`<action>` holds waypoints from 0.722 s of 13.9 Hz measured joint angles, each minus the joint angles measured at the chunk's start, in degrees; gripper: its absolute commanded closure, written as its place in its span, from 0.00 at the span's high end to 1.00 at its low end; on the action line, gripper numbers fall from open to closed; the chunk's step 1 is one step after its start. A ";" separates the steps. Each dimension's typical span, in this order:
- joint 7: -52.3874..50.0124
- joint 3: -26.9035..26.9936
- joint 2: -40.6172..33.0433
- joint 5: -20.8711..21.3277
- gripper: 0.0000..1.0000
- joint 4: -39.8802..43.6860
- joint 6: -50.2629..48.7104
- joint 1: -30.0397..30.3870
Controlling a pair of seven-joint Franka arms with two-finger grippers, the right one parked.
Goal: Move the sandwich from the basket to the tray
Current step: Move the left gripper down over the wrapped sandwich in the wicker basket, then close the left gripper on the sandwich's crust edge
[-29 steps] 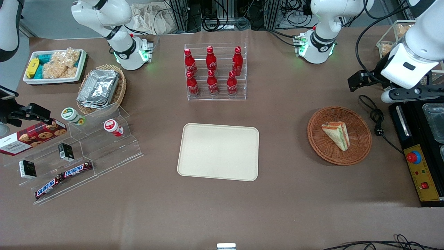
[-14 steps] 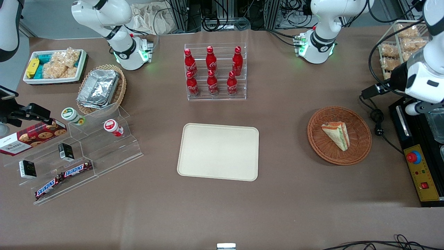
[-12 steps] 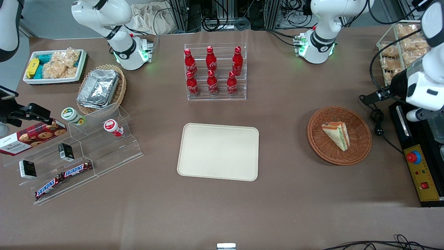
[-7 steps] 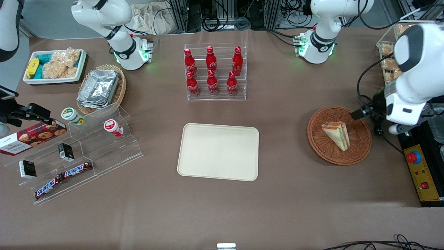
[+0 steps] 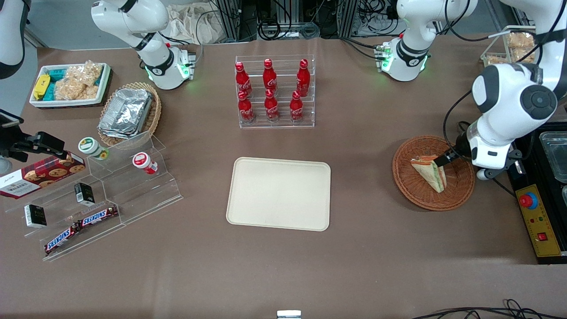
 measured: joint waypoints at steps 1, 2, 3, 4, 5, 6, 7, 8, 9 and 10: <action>-0.42 0.31 1.67 -0.45 1.00 -0.16 1.28 0.00; -1.04 0.37 3.44 -1.39 1.00 -0.18 2.41 0.00; -1.36 0.36 5.09 -2.64 1.00 -0.19 3.95 -0.03; -1.50 0.33 6.57 -3.67 1.00 -0.20 5.38 -0.04; -1.59 0.30 7.78 -4.28 1.00 -0.20 6.18 -0.04; -1.66 0.28 8.75 -4.57 1.00 -0.20 6.73 -0.05; -1.75 0.28 9.60 -4.63 1.00 -0.20 7.22 -0.05; -1.83 0.28 10.41 -4.66 1.00 -0.20 7.95 -0.05; -1.88 0.28 11.19 -4.66 1.00 -0.20 8.68 -0.05; -1.91 0.28 11.90 -4.66 1.00 -0.20 9.18 -0.05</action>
